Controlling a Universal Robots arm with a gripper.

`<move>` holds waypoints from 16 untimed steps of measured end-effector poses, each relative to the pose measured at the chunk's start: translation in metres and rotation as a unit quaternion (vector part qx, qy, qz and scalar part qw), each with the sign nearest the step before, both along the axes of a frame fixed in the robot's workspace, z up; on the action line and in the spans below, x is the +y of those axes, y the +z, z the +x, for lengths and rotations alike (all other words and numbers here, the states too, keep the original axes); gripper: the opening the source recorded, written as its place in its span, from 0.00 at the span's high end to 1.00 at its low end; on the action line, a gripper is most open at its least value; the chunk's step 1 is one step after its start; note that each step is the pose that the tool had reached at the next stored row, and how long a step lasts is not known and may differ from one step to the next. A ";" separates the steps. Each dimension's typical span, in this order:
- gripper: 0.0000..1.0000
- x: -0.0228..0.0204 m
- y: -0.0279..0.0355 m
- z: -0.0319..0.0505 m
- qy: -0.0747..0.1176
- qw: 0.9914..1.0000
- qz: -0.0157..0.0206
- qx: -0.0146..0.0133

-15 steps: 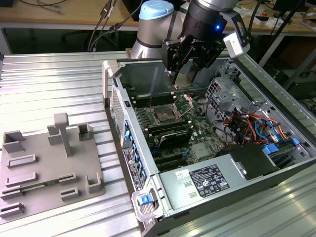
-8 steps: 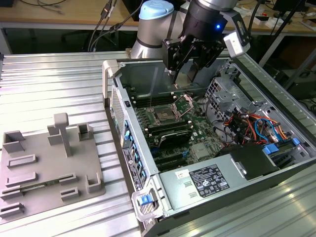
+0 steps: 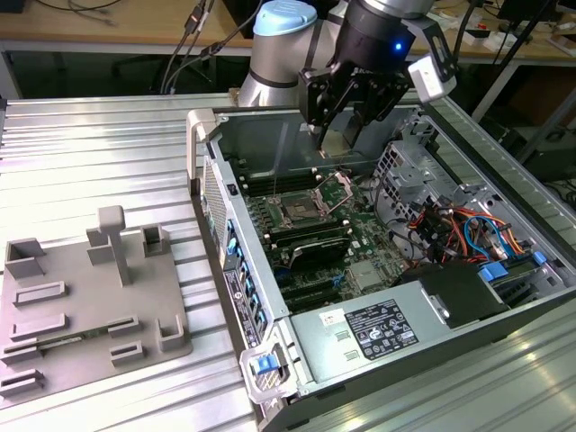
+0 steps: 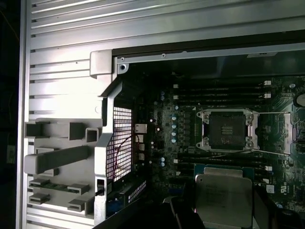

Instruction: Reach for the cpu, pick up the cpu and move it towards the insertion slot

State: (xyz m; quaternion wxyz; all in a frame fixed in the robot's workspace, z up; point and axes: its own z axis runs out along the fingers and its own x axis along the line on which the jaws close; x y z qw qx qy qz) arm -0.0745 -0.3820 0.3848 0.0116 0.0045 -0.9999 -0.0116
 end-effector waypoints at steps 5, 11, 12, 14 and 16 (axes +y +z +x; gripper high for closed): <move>0.45 0.0002 0.0000 0.0000 -0.002 1.000 0.000 0.000; 0.45 0.0003 0.0000 0.0000 -0.002 1.000 0.000 0.000; 0.45 0.0003 0.0000 0.0000 -0.002 1.000 0.000 0.000; 0.45 0.0003 0.0000 0.0000 -0.002 1.000 0.000 0.000; 0.45 0.0023 -0.0001 0.0000 -0.002 1.000 0.000 0.000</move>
